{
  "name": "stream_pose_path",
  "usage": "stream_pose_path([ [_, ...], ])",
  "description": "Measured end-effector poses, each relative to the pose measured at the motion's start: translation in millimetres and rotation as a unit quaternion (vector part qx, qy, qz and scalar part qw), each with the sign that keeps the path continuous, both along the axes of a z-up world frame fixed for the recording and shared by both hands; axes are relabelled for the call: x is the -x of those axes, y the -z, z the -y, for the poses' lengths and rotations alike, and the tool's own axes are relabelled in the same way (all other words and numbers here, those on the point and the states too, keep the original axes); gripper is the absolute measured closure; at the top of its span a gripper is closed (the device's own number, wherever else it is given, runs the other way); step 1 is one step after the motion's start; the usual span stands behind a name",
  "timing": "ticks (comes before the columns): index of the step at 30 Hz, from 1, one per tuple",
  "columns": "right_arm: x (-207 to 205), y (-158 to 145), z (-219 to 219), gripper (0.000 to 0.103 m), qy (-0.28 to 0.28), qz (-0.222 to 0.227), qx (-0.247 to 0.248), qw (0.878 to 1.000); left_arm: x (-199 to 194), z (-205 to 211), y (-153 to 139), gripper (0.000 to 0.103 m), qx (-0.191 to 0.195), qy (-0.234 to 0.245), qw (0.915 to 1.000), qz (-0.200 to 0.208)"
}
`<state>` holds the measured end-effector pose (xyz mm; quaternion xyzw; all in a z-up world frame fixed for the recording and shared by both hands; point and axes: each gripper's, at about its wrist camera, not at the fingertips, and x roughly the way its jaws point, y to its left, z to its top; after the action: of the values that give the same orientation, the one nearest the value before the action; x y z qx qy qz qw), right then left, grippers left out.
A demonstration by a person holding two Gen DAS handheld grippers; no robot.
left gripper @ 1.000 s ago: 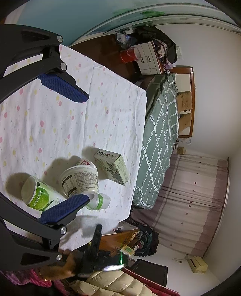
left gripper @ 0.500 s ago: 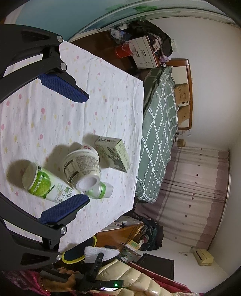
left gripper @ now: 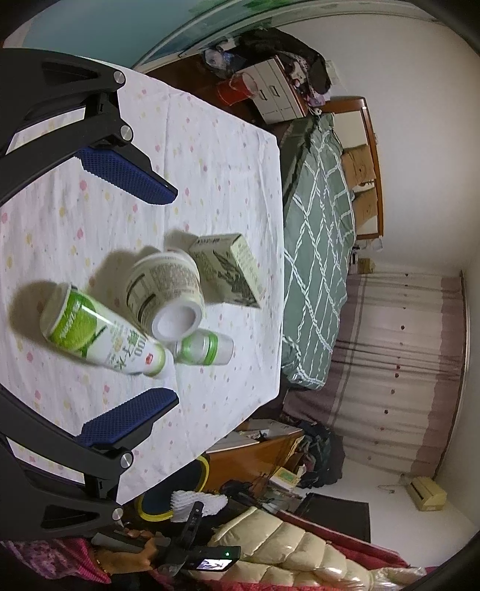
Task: Collect trash
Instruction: 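Carry the foam sleeve over the bin and open the right gripper, then grasp the green-labelled coconut water bottle with the left gripper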
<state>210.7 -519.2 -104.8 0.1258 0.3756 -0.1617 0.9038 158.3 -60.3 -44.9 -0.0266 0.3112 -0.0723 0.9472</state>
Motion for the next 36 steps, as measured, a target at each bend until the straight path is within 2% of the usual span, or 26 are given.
stream_pose_path([
  [3,3.2,0.2,5.1,0.051,0.008,0.004,-0.001,1.000,-0.1,6.9,-2.2,0.005,-0.003,0.007,1.0000,0.001],
  [7,9.3,-4.9,8.3,0.043,0.015,0.013,0.004,1.000,-1.9,12.4,-3.8,0.005,-0.006,0.014,0.9999,0.001],
  [14,19.1,-19.6,-10.9,0.042,-0.002,0.063,-0.013,0.998,0.6,17.0,-0.8,0.005,-0.007,0.021,0.9997,-0.003],
  [17,23.5,-28.6,-40.8,0.037,-0.033,0.087,-0.015,0.996,0.5,16.7,2.8,0.005,-0.008,0.025,0.9996,-0.008],
  [22,30.9,-34.1,-100.3,0.037,-0.092,0.117,0.003,0.989,3.7,18.3,11.9,0.005,-0.018,0.038,0.9990,-0.018],
  [27,38.3,-32.8,-139.4,0.036,-0.129,0.135,0.034,0.982,4.6,18.3,28.7,0.005,-0.019,0.077,0.9961,-0.039],
  [33,42.8,-25.9,-149.7,0.036,-0.138,0.143,0.033,0.979,-5.6,19.0,59.6,0.006,-0.019,0.118,0.9896,-0.080],
  [36,42.9,-22.7,-147.0,0.036,-0.138,0.142,0.031,0.980,-11.6,21.5,73.4,0.013,-0.014,0.136,0.9855,-0.100],
])
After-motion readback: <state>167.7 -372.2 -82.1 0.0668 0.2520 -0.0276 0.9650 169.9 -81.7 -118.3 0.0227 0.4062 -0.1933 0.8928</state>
